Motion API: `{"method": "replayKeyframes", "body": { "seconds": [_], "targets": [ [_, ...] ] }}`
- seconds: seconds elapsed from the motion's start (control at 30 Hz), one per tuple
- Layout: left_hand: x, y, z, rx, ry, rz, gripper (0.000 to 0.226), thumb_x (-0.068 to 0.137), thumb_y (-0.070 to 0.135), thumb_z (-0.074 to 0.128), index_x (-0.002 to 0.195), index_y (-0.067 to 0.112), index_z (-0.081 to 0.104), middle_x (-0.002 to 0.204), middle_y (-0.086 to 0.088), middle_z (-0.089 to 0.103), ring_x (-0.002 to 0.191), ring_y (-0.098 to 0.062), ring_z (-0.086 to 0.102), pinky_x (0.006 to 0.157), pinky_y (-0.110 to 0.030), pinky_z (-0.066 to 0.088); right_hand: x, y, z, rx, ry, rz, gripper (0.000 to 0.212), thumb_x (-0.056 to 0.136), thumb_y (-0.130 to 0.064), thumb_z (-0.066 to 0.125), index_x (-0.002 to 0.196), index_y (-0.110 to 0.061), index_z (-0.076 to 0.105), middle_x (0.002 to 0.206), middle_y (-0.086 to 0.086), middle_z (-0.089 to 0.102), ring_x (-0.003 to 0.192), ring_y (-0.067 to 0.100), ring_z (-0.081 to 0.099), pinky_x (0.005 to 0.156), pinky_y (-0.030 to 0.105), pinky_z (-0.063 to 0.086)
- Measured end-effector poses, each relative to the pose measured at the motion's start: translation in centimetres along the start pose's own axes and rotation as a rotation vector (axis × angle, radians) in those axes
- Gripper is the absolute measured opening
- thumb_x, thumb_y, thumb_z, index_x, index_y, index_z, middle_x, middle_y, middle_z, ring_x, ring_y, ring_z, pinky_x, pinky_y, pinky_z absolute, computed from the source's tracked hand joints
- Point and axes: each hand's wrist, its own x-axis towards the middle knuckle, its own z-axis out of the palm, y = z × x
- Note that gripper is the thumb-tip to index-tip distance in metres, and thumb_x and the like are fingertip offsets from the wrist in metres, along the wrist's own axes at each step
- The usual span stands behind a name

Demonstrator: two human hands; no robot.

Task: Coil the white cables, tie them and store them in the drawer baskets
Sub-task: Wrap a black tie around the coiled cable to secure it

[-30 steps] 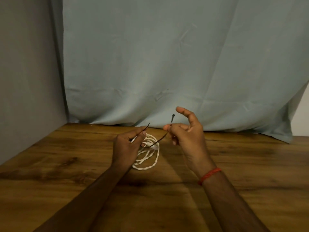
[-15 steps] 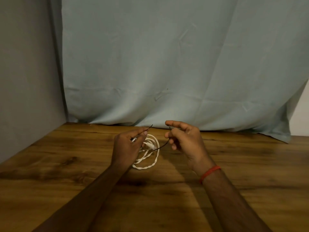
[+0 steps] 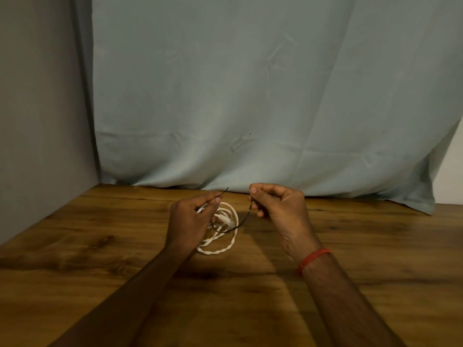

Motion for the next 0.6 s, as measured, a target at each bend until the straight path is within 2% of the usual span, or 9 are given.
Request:
{"method": "replayKeyframes", "body": {
  "seconds": [0.1,0.2,0.3,0.47,0.6],
  "targets": [
    [-0.06,0.13,0.03,0.026,-0.005,0.019,0.024,0.09,0.017,0.073,0.114,0.016,0.076,0.1,0.005,0.078,0.082,0.001,0.072,0.071,-0.018,0.058,0.05,0.06,-0.07,-0.114,0.04,-0.068,0.008,0.085,-0.005,0.076,0.09,-0.012,0.075,0.075,0.009,0.075,0.061,0.013,0.068,0.053,0.021,0.054],
    [-0.07,0.25,0.11,0.066,-0.019,0.058,0.023,0.091,0.018,0.073,0.113,0.018,0.077,0.097,0.007,0.078,0.081,0.0,0.073,0.073,-0.024,0.06,0.11,0.36,-0.13,-0.302,0.074,-0.184,0.011,0.086,-0.008,0.076,0.088,-0.018,0.075,0.073,0.005,0.075,0.066,0.018,0.072,0.059,0.03,0.06],
    [-0.09,0.3,0.18,0.087,-0.036,0.096,0.022,0.091,0.018,0.073,0.113,0.018,0.077,0.099,0.008,0.078,0.083,0.0,0.073,0.076,-0.026,0.06,-0.09,0.45,-0.02,-0.391,0.067,-0.262,0.01,0.087,-0.008,0.074,0.094,-0.015,0.075,0.068,0.003,0.073,0.064,0.017,0.072,0.064,0.035,0.063],
    [-0.08,0.38,0.15,0.092,-0.048,0.138,0.022,0.091,0.018,0.073,0.112,0.018,0.077,0.099,0.01,0.078,0.084,0.001,0.072,0.078,-0.023,0.059,-0.17,0.07,-0.02,-0.33,0.034,-0.222,0.008,0.085,-0.006,0.076,0.09,-0.013,0.077,0.072,0.005,0.075,0.068,0.017,0.073,0.067,0.033,0.063],
    [-0.24,0.53,0.17,0.057,-0.056,0.126,0.021,0.09,0.016,0.073,0.111,0.02,0.077,0.097,0.011,0.077,0.083,0.002,0.072,0.076,-0.022,0.059,-0.21,-0.34,-0.14,-0.114,-0.004,-0.095,0.011,0.078,-0.001,0.081,0.085,-0.008,0.076,0.073,0.007,0.075,0.067,0.014,0.07,0.061,0.023,0.056]
  ]
}}
